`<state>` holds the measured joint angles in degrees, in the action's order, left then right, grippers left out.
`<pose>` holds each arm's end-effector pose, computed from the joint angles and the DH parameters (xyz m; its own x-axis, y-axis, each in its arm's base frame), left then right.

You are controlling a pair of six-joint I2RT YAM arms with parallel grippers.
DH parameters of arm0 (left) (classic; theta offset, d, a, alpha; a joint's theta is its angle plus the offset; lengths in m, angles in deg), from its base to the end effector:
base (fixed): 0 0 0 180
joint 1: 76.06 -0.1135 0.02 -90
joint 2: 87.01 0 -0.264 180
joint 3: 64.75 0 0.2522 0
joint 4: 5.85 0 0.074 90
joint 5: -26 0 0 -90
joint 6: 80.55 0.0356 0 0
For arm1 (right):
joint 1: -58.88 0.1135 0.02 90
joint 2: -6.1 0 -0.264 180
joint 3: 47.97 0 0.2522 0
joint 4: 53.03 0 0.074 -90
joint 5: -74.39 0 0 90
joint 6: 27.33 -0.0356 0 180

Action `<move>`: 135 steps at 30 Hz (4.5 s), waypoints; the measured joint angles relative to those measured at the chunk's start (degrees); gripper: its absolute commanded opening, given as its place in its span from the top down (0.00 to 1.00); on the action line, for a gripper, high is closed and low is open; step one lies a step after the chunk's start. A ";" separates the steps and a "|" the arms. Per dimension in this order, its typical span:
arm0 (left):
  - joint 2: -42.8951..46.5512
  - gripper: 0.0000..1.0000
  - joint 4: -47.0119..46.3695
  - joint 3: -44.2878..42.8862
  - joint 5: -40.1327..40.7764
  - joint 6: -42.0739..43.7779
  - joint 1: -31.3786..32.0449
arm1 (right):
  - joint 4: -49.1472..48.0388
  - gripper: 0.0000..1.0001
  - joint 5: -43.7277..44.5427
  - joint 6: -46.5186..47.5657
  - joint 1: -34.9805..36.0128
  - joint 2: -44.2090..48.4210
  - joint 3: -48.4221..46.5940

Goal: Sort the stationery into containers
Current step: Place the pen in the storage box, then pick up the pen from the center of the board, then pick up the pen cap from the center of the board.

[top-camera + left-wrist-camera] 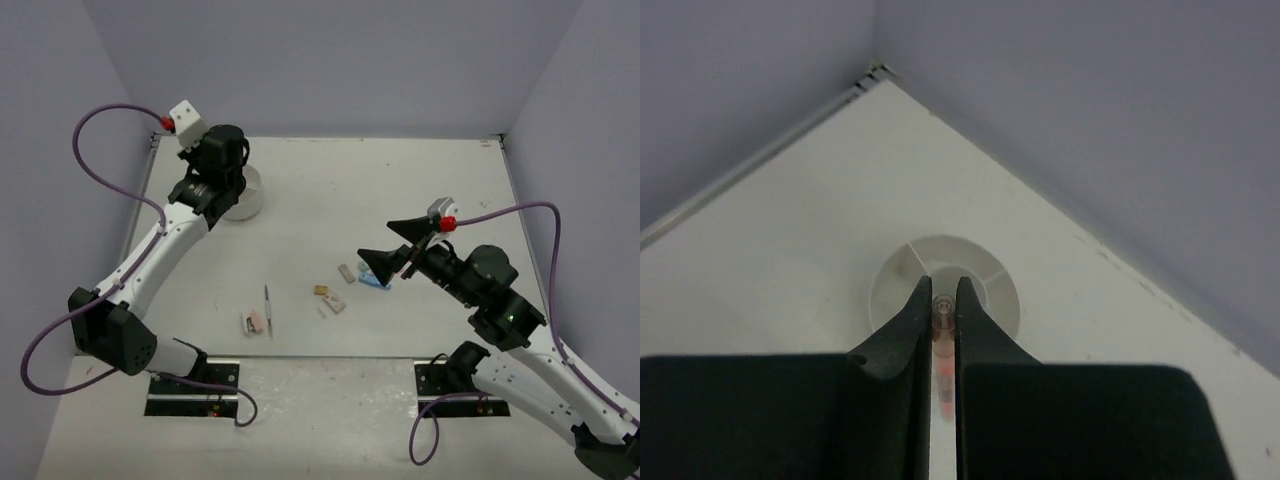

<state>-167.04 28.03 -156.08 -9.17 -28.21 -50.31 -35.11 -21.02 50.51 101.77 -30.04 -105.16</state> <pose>0.2908 -0.1080 0.3866 -0.0113 -0.3853 -0.9227 -0.5514 0.7722 -0.3157 0.1087 0.1055 0.3658 -0.1181 0.1765 -0.9772 -0.7382 0.6426 0.2053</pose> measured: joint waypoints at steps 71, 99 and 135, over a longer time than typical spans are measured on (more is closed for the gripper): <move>-3.29 0.59 24.25 31.59 -29.47 -32.78 27.40 | 11.06 0.01 19.54 -10.34 -1.22 -19.84 -2.56; -3.23 1.00 17.68 35.69 -30.44 -30.62 28.66 | 9.63 0.08 6.16 -9.42 -1.29 -19.59 -2.56; 41.17 1.00 17.96 29.79 -22.12 -0.71 30.54 | 30.06 0.67 10.60 -14.07 17.81 -68.54 -25.95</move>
<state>-125.87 45.99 -126.30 -31.28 -28.92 -19.77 -5.05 -10.42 36.45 119.59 -98.58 -131.11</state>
